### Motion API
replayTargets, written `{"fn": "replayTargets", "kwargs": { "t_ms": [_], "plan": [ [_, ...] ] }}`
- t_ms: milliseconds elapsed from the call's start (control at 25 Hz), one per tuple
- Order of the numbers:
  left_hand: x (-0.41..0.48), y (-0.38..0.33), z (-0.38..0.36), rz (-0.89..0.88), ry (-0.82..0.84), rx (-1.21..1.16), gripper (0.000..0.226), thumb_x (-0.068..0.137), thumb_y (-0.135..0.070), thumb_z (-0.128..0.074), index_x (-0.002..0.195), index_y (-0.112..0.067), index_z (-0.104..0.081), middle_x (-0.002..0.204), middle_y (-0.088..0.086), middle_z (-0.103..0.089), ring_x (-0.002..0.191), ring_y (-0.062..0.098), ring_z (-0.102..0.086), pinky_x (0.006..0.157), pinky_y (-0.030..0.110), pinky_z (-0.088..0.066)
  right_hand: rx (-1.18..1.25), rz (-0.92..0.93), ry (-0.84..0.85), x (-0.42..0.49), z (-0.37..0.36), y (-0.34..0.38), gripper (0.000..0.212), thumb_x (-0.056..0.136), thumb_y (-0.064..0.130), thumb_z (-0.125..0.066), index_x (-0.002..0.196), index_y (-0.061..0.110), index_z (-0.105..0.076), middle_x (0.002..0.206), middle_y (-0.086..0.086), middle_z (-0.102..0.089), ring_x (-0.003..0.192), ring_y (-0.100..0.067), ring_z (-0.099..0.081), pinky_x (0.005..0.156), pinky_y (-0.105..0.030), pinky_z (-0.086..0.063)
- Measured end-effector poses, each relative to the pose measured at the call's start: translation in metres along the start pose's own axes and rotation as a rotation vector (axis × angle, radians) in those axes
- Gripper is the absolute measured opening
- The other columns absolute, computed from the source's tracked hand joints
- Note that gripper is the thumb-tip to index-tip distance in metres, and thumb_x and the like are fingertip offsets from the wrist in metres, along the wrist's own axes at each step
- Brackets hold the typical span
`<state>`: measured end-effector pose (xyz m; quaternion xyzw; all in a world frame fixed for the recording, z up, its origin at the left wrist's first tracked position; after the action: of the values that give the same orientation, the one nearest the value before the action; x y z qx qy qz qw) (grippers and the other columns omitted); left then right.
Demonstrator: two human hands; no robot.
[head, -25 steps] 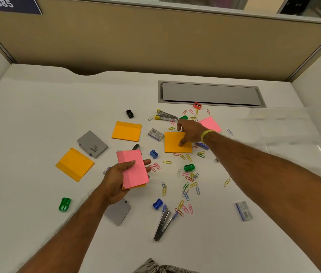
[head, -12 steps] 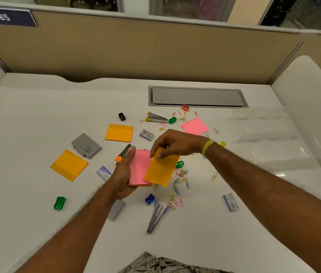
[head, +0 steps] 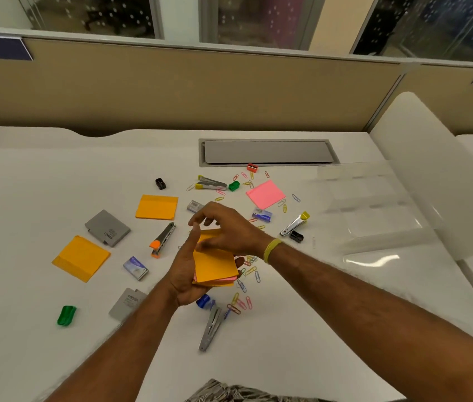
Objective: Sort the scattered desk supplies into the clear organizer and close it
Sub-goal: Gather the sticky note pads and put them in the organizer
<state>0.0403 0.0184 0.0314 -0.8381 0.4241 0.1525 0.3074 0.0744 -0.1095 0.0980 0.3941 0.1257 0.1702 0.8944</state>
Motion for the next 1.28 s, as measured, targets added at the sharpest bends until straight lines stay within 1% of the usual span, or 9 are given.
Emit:
{"fn": "replayTargets", "kwargs": {
  "t_ms": [160,360,520,600,720,920,1000,1160,1280],
  "plan": [
    [0.005,0.01,-0.016,-0.025,-0.091,0.104,0.055,0.075,-0.046,-0.064,0.123,-0.02,-0.053,0.105,0.021,-0.072,0.092,0.044,-0.069,0.065,0.049,-0.058,0.024,-0.142,-0.074,-0.028,0.007,-0.022,0.047,0.091,0.026,-0.064,0.133,0.011,-0.05,0.132,-0.008,-0.054,0.118,-0.019,-0.052,0.096,-0.028,-0.044],
    [0.021,0.024,-0.046,-0.075,-0.24,0.177,0.042,0.087,-0.039,-0.059,0.121,-0.02,-0.047,0.102,0.017,-0.069,0.087,0.039,-0.069,0.057,0.045,-0.058,0.479,-0.502,-0.369,-0.08,0.001,-0.055,0.052,0.092,0.048,-0.054,0.135,0.019,-0.044,0.133,-0.002,-0.052,0.113,-0.016,-0.054,0.088,-0.026,-0.046],
    [0.041,0.046,-0.067,-0.185,-0.468,0.563,0.054,0.092,-0.04,-0.057,0.138,-0.017,-0.04,0.129,0.016,-0.056,0.102,0.033,-0.059,0.08,0.045,-0.053,0.837,-0.579,-0.314,-0.109,-0.008,-0.068,0.04,0.095,0.043,-0.053,0.13,0.025,-0.047,0.129,-0.005,-0.058,0.109,-0.02,-0.061,0.085,-0.033,-0.056],
    [0.049,0.054,-0.075,-0.315,-0.541,0.733,0.053,0.093,-0.037,-0.057,0.139,-0.015,-0.042,0.135,0.015,-0.053,0.107,0.032,-0.056,0.09,0.046,-0.05,0.815,-0.562,-0.304,-0.119,-0.007,-0.073,0.046,0.096,0.036,-0.054,0.139,0.024,-0.041,0.134,-0.004,-0.055,0.115,-0.024,-0.058,0.085,-0.033,-0.056],
    [0.058,0.066,-0.086,-0.361,-0.57,0.792,0.06,0.092,-0.036,-0.059,0.144,-0.013,-0.038,0.14,0.014,-0.048,0.12,0.035,-0.051,0.1,0.052,-0.045,0.791,-0.553,-0.264,-0.134,0.0,-0.082,0.051,0.098,0.036,-0.051,0.144,0.029,-0.031,0.131,0.002,-0.051,0.115,-0.021,-0.056,0.084,-0.029,-0.055],
    [0.075,0.082,-0.108,-0.432,-0.574,0.885,0.06,0.091,-0.033,-0.061,0.143,-0.014,-0.037,0.14,0.013,-0.047,0.122,0.034,-0.05,0.098,0.05,-0.047,0.725,-0.548,-0.337,-0.15,0.021,-0.097,0.041,0.098,0.037,-0.049,0.136,0.031,-0.034,0.115,0.004,-0.055,0.083,-0.013,-0.066,0.058,-0.018,-0.055],
    [0.084,0.081,-0.117,-0.5,-0.536,0.897,0.05,0.09,-0.027,-0.065,0.133,-0.013,-0.046,0.13,0.01,-0.054,0.113,0.03,-0.055,0.09,0.044,-0.051,0.627,-0.522,-0.389,-0.153,0.04,-0.108,0.04,0.098,0.033,-0.052,0.135,0.027,-0.037,0.113,0.005,-0.054,0.084,-0.012,-0.063,0.052,-0.017,-0.053],
    [0.101,0.065,-0.125,-0.602,-0.451,0.781,0.027,0.088,-0.01,-0.066,0.112,-0.021,-0.06,0.093,0.001,-0.064,0.079,0.013,-0.06,0.059,0.021,-0.05,0.631,-0.508,-0.512,-0.161,0.094,-0.143,0.025,0.096,0.019,-0.057,0.118,0.02,-0.046,0.105,-0.001,-0.058,0.073,-0.015,-0.062,0.044,-0.02,-0.049],
    [0.119,0.053,-0.129,-0.585,-0.457,0.774,0.023,0.09,-0.01,-0.064,0.104,-0.027,-0.062,0.093,0.002,-0.066,0.076,0.012,-0.061,0.06,0.023,-0.049,0.619,-0.56,-0.665,-0.161,0.14,-0.177,0.021,0.096,0.016,-0.055,0.115,0.016,-0.047,0.109,-0.01,-0.058,0.072,-0.024,-0.063,0.042,-0.021,-0.047]
  ]
}}
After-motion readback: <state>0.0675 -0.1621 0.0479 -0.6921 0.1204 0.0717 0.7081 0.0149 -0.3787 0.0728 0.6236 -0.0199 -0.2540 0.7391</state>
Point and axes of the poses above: each hand's wrist, its own x-axis towards the middle knuckle, its own z-axis out of the back of the hand, y = z × x, the point moved 1 cm from there along x, towards the middle knuckle
